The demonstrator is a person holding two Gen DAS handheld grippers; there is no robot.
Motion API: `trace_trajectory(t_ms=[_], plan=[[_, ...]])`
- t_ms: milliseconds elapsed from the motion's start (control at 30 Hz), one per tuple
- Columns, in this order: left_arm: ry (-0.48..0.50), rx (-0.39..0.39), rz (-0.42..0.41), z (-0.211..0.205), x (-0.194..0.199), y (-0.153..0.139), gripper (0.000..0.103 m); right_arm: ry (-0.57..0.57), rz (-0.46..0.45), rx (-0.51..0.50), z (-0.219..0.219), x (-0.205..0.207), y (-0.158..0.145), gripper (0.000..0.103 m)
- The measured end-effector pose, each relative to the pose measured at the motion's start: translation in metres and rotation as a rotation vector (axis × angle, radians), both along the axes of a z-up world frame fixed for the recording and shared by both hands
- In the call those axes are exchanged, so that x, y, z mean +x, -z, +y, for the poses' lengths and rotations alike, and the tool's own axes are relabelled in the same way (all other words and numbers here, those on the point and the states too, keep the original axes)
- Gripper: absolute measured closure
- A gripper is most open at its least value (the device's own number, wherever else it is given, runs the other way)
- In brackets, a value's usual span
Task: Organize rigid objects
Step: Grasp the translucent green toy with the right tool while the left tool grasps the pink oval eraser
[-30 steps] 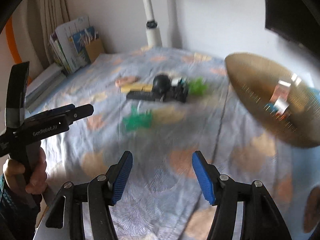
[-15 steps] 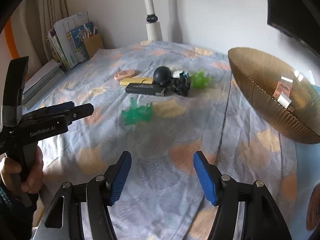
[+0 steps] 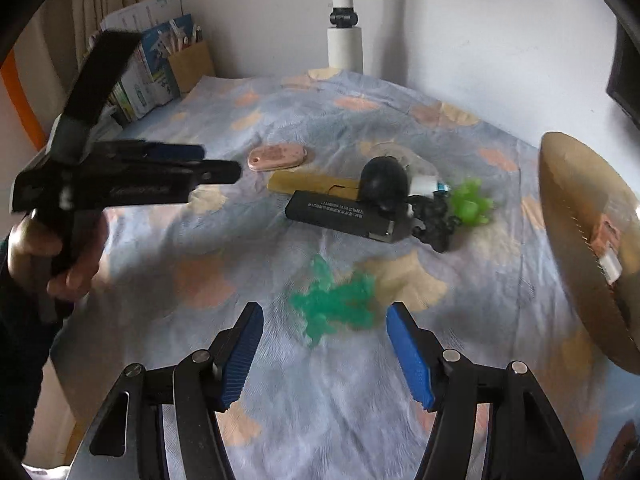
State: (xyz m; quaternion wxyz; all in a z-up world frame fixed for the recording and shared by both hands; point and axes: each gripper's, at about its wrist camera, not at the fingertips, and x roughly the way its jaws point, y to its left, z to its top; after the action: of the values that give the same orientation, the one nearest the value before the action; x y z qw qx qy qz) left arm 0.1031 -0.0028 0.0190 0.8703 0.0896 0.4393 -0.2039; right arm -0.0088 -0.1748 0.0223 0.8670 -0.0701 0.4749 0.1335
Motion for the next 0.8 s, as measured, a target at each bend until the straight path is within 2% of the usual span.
trace_trajectory(t_ms=[200, 233, 300, 333, 433, 500, 633, 800], plan=[[0.029, 0.030, 0.009, -0.014, 0.022, 0.010, 0.046, 0.016, 0.005, -0.017, 0.003, 0.015, 0.009, 0.040], [0.031, 0.025, 0.004, -0.015, 0.023, 0.009, 0.048, 0.015, 0.005, -0.014, 0.003, 0.017, 0.010, 0.044], [0.048, 0.015, -0.001, -0.019, 0.022, 0.008, 0.063, 0.009, 0.014, -0.013, 0.003, 0.019, 0.012, 0.055], [0.055, 0.016, -0.005, -0.021, 0.021, 0.008, 0.068, 0.006, 0.023, -0.020, 0.005, 0.020, 0.015, 0.056], [0.063, 0.037, -0.031, -0.028, 0.016, 0.009, 0.068, 0.003, 0.013, -0.021, 0.005, 0.020, 0.014, 0.056], [0.047, 0.015, -0.019, -0.025, 0.012, 0.009, 0.068, 0.002, 0.011, -0.015, 0.002, 0.018, 0.013, 0.056], [-0.028, -0.023, -0.003, -0.012, -0.011, 0.004, 0.068, -0.020, -0.001, 0.001, -0.004, 0.003, 0.005, 0.056], [-0.133, -0.043, 0.020, 0.001, -0.059, 0.001, 0.068, -0.107, 0.001, 0.016, -0.011, -0.025, -0.003, 0.056]])
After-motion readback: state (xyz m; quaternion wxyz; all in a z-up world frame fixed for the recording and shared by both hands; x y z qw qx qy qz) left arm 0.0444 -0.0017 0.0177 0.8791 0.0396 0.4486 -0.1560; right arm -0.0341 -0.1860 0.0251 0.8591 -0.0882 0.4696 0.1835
